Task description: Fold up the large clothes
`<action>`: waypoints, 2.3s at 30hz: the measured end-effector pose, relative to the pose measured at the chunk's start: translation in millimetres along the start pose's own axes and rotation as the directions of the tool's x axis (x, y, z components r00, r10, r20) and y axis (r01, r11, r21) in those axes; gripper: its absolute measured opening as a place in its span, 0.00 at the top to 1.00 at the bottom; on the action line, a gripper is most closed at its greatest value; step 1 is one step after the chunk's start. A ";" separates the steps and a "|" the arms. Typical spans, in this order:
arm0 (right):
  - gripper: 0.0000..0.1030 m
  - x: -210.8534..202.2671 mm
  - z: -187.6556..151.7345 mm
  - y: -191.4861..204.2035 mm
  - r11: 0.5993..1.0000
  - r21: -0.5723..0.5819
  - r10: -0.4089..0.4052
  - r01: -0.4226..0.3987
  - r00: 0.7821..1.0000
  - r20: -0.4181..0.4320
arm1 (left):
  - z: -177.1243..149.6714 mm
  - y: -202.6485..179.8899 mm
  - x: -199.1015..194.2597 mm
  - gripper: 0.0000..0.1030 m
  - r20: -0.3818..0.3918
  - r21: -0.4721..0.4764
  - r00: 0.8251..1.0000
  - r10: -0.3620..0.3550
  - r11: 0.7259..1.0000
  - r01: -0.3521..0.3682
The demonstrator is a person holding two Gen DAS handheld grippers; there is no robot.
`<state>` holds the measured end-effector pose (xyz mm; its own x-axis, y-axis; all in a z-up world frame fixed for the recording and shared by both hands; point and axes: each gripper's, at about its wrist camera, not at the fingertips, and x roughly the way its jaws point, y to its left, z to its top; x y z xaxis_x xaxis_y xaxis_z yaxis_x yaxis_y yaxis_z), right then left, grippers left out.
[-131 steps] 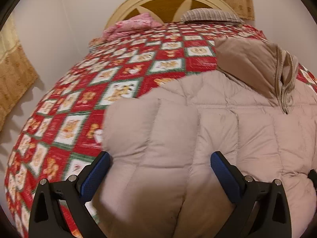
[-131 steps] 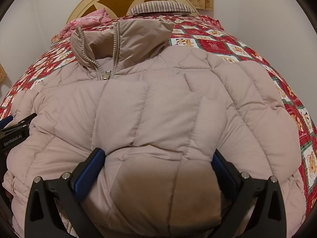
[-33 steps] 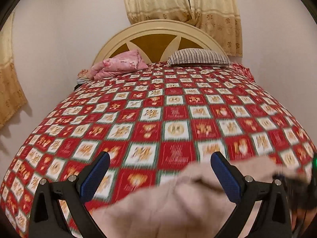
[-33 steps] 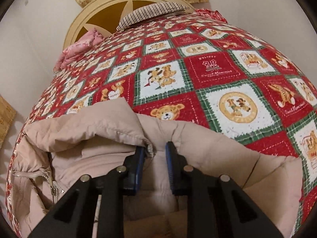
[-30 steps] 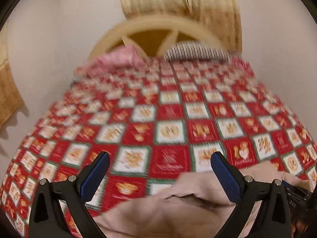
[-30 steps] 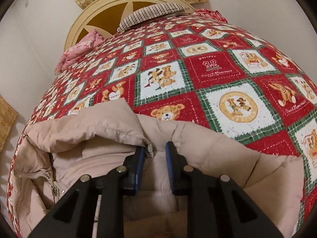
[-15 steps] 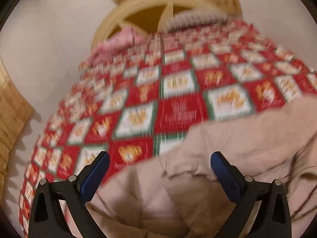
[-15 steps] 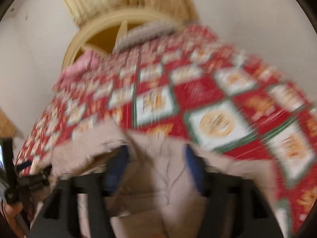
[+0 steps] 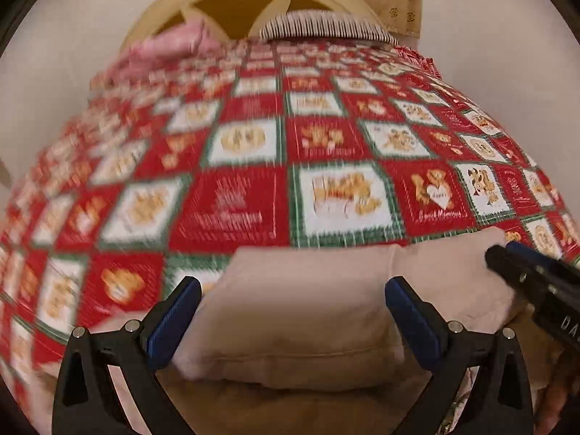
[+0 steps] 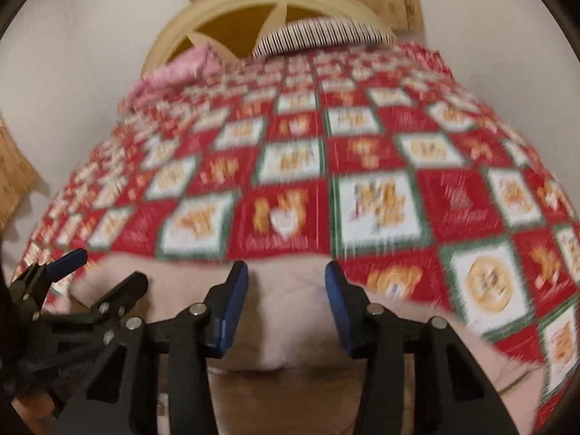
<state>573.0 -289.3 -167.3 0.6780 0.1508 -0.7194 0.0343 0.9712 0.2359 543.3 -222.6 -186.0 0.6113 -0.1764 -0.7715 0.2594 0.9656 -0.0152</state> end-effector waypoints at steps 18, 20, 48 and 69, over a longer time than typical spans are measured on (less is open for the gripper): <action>0.57 14.0 -17.4 10.0 0.992 -0.076 -0.101 0.099 0.994 -0.027 | -6.8 -10.8 18.4 0.01 -0.024 0.046 0.995 0.092 0.995 -0.091; 0.57 15.6 -16.9 10.6 0.991 -0.080 -0.107 0.105 0.994 -0.029 | -6.7 -12.3 19.4 0.01 -0.026 0.051 0.995 0.101 0.994 -0.099; 0.57 22.6 -16.9 22.0 0.974 -0.141 -0.183 0.176 0.982 -0.036 | -3.6 -12.0 22.1 0.01 -0.031 0.054 0.994 0.103 0.993 -0.101; 0.56 26.4 -16.2 27.4 0.959 -0.183 -0.225 0.215 0.973 -0.040 | -1.7 -10.0 26.5 0.01 -0.042 0.044 0.995 0.091 0.995 -0.089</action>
<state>579.9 -255.7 -190.4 0.6232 -0.0646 -0.7794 0.0441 0.9979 -0.0475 555.6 -236.6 -207.4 0.6007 -0.0795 -0.7955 0.2360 0.9683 0.0815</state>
